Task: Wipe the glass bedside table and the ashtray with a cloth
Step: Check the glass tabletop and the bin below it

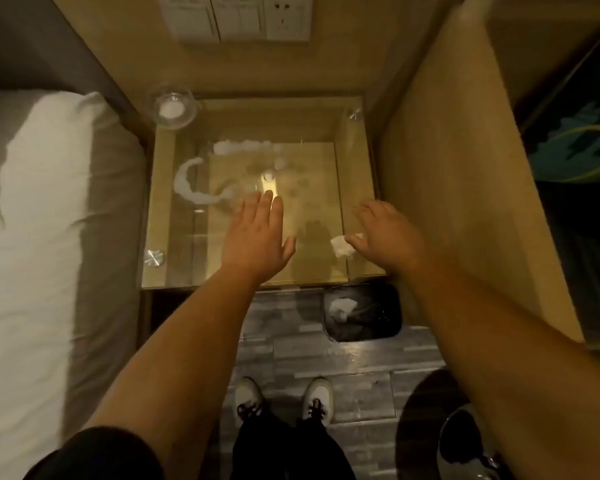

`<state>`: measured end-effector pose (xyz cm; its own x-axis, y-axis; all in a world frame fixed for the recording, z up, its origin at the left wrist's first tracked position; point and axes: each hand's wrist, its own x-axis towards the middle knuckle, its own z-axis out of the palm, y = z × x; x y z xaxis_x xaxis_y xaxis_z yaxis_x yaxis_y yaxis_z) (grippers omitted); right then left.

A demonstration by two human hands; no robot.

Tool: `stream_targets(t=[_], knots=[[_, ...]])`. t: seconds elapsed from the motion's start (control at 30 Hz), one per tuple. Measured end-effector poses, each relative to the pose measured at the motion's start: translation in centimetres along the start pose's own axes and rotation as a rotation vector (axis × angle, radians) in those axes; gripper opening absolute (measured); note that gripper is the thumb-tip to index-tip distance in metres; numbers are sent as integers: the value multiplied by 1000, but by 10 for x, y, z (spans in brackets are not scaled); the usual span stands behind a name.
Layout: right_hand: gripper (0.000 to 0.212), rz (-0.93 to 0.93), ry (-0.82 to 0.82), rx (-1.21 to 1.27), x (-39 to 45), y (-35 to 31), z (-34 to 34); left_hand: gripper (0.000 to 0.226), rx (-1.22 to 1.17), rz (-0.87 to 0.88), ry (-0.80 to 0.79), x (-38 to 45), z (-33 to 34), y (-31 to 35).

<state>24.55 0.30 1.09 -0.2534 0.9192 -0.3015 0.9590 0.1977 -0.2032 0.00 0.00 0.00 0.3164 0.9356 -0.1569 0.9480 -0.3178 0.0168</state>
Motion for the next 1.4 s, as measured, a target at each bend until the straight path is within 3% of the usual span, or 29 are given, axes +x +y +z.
stream_targets(t=[0.23,0.43,0.67,0.9,1.1,1.23,1.4], knots=[[54,-5,-72,23,9,16,67,72,-17,68,-72,12,76,13],[36,-111,191,-15,8,24,100,69,-67,68,-61,14,115,16],[22,-82,285,106,-17,16,120,71,-101,57,-14,13,120,17],[22,127,240,307,-97,14,178,69,-100,55,36,12,122,18],[17,238,95,262,-95,23,220,67,-106,55,68,12,124,19],[27,282,-17,239,-92,27,232,67,-103,53,77,12,125,19],[36,283,2,191,-99,31,234,65,-111,57,97,11,127,18]])
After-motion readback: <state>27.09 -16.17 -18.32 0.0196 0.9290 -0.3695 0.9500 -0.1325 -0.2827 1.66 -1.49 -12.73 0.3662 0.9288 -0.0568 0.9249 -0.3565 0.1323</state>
